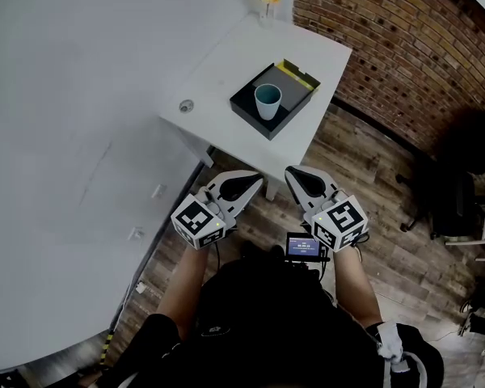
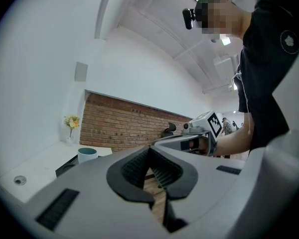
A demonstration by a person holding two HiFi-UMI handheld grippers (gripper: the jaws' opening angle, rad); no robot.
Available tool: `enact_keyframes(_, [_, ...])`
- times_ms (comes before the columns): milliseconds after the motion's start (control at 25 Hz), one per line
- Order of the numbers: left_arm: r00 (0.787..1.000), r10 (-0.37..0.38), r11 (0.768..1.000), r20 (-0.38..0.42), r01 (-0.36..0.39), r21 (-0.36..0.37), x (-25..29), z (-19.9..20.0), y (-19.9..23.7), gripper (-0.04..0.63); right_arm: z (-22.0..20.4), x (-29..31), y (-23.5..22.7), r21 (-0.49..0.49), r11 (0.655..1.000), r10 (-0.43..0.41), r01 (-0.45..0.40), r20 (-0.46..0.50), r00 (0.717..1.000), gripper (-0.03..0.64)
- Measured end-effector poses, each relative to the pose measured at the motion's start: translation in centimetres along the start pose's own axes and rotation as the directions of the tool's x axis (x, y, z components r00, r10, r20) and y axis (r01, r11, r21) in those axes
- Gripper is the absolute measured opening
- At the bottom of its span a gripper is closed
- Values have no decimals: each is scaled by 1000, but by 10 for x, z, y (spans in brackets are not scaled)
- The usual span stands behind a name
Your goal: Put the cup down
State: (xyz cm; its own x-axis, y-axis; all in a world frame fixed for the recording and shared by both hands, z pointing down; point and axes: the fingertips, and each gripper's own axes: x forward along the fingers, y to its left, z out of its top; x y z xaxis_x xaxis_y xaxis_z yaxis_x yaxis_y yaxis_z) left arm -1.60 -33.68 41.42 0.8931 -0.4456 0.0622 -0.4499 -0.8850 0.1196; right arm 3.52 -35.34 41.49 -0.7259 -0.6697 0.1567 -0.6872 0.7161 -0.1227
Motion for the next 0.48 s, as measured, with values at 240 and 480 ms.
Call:
enact_keyframes(240, [1000, 23, 1000, -2, -23, -6, -2, -1, 8, 8, -6, -2, -3, 10, 1000, -25, 25, -8, 1000, 14])
enact_keyframes(480, [999, 33, 999, -4, -34, -21, -3, -5, 11, 8, -7, -4, -6, 18, 999, -32, 33, -9, 999, 14])
